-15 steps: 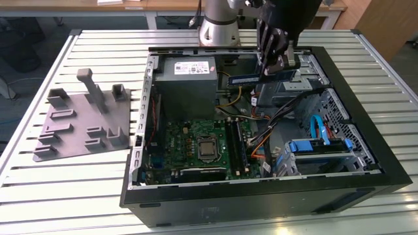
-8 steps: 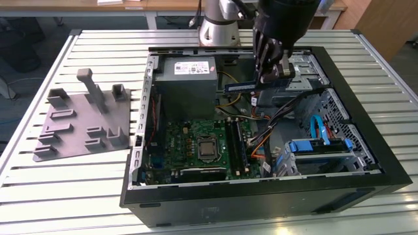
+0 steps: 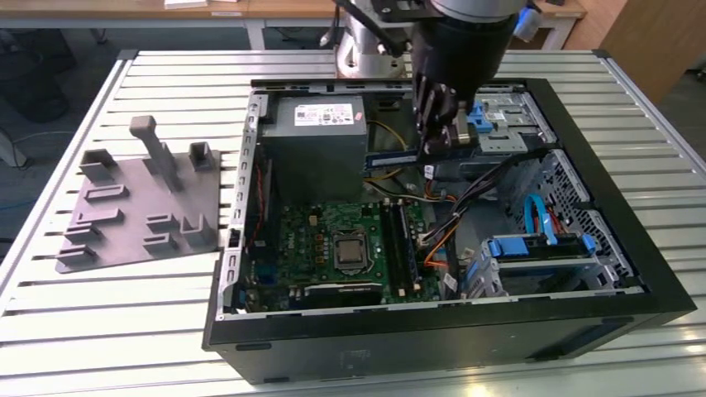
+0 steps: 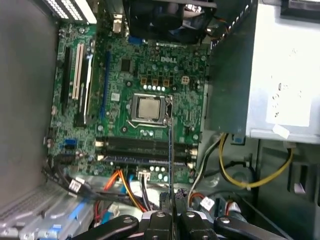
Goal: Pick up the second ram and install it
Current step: 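Pick up the second ram and move it above second insertion slot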
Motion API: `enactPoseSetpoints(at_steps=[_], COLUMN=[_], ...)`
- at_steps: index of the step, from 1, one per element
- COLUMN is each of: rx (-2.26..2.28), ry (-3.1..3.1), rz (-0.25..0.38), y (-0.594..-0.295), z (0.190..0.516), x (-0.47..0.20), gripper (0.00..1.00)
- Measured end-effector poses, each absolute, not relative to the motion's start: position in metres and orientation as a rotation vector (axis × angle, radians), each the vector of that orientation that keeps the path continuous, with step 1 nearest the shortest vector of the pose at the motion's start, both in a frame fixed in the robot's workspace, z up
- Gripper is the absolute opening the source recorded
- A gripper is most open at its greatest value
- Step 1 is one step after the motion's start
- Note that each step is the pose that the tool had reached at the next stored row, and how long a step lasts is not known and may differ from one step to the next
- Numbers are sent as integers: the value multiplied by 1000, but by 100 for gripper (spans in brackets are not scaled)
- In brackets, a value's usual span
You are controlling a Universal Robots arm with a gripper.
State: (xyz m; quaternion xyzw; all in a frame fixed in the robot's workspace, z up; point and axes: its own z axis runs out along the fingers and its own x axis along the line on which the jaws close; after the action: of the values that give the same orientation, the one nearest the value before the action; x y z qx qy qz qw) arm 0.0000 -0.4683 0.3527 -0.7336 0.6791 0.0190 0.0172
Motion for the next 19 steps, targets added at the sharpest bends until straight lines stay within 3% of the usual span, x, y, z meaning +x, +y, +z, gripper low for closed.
enactPoseSetpoints(at_steps=[19], rx=[-2268], ry=[2124], rz=[57], y=[-489], z=[316], x=[-32], gripper=[14])
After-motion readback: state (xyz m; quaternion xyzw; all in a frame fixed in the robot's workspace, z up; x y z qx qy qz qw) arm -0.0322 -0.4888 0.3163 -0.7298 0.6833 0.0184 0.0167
